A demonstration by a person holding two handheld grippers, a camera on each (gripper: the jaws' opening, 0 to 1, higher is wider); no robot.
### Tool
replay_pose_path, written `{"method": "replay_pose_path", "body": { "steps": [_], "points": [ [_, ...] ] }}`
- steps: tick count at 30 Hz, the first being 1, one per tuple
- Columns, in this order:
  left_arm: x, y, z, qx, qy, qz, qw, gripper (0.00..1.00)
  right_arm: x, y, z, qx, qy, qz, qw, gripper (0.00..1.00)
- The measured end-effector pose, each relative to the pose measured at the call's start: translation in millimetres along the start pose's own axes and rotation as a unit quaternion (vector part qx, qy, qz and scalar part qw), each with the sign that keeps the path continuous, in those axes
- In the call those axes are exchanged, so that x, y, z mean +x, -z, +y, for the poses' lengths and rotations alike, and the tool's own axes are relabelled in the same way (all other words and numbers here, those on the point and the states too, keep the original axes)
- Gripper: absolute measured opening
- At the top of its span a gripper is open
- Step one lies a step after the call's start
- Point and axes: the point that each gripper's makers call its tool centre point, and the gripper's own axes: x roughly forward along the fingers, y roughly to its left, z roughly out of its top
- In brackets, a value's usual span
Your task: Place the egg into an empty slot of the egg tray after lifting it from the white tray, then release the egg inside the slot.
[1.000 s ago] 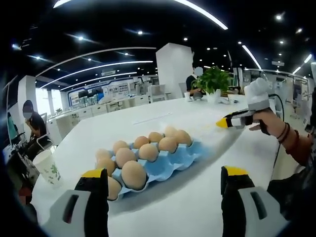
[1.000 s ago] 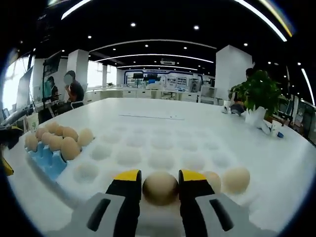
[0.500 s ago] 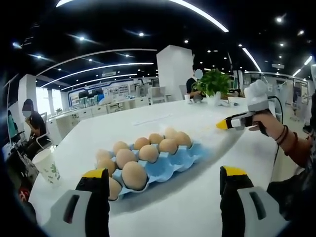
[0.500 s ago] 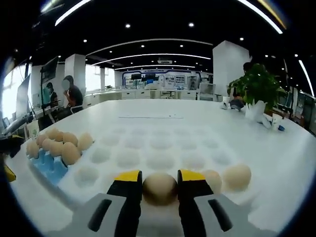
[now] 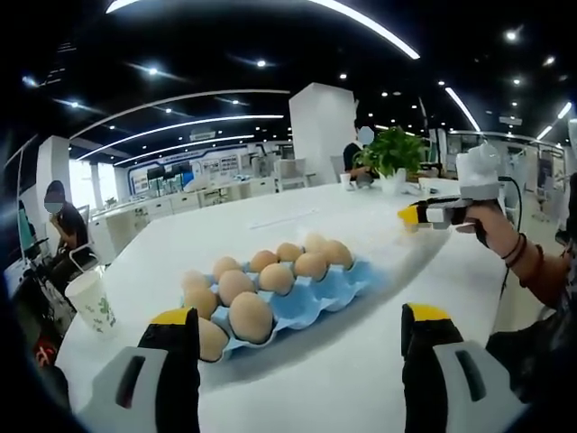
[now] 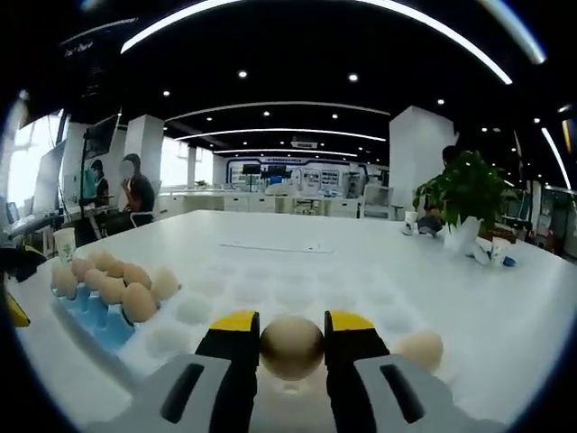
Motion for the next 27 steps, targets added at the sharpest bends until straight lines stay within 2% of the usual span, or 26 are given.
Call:
{"method": "replay_pose_path", "body": {
  "steps": [6, 17, 21, 23, 27],
  "points": [
    [0, -1.5, 0.3, 0.0, 0.0, -0.001, 1.0, 0.95, 0, -1.2, -1, -0.004, 0.004, -0.002, 1.0, 0.29],
    [1, -0.1, 3.1, 0.002, -0.003, 0.003, 1.0, 0.95, -1, -10.0, 24, -0.018, -0.026, -0.017, 0.9994, 0.29],
    [0, 0.0, 4.6, 0.001, -0.004, 0.002, 1.0, 0.95, 1, -6.2, 24, -0.012, -0.03, -0.009, 0.9994, 0.29],
    [1, 0.3, 4.9, 0.002, -0.003, 0.003, 1.0, 0.95, 3, 1.6, 23, -0.015, -0.03, 0.003, 0.9994, 0.29],
    [4, -0.3, 2.0, 0.002, 0.003, 0.003, 1.0, 0.95, 3, 0.7, 21, -0.005, -0.034, 0.004, 0.9994, 0.3]
  ]
}}
